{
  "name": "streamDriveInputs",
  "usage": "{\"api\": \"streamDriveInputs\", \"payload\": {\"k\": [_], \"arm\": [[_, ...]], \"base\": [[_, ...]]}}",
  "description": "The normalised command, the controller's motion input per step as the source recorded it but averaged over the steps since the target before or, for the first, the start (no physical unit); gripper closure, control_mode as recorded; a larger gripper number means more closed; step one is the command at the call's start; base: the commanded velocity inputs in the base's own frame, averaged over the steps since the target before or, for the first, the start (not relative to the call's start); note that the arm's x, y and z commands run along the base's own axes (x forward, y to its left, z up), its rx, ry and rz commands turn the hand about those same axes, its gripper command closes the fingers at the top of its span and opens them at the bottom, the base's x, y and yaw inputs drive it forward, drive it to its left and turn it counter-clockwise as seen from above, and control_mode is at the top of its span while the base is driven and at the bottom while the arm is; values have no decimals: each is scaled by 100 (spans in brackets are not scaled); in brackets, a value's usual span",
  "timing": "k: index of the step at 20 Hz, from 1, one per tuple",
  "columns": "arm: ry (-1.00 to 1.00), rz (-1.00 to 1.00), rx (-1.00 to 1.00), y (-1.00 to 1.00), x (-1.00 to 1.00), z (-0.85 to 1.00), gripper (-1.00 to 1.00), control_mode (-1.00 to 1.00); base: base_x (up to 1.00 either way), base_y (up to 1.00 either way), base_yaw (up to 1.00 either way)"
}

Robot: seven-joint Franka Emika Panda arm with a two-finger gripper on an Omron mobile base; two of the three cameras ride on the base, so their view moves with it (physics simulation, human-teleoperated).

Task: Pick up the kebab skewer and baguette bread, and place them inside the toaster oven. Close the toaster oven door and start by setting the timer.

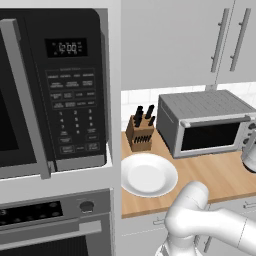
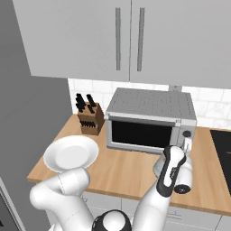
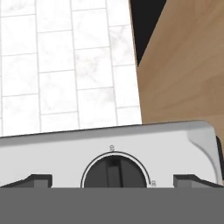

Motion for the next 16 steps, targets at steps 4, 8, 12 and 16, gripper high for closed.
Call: {"api": "streamDriveInputs", "payload": {"k": [4, 8, 12, 16], "arm": [[0, 0, 1, 0, 0, -40, 100, -100], [0, 0, 5, 0, 0, -36, 100, -100], [0, 0, 7, 0, -1, -31, 100, -100], [1, 0, 8, 0, 0, -15, 100, -100]], "base": [[0, 0, 0], [0, 0, 0], [0, 0, 0], [0, 0, 0]]}}
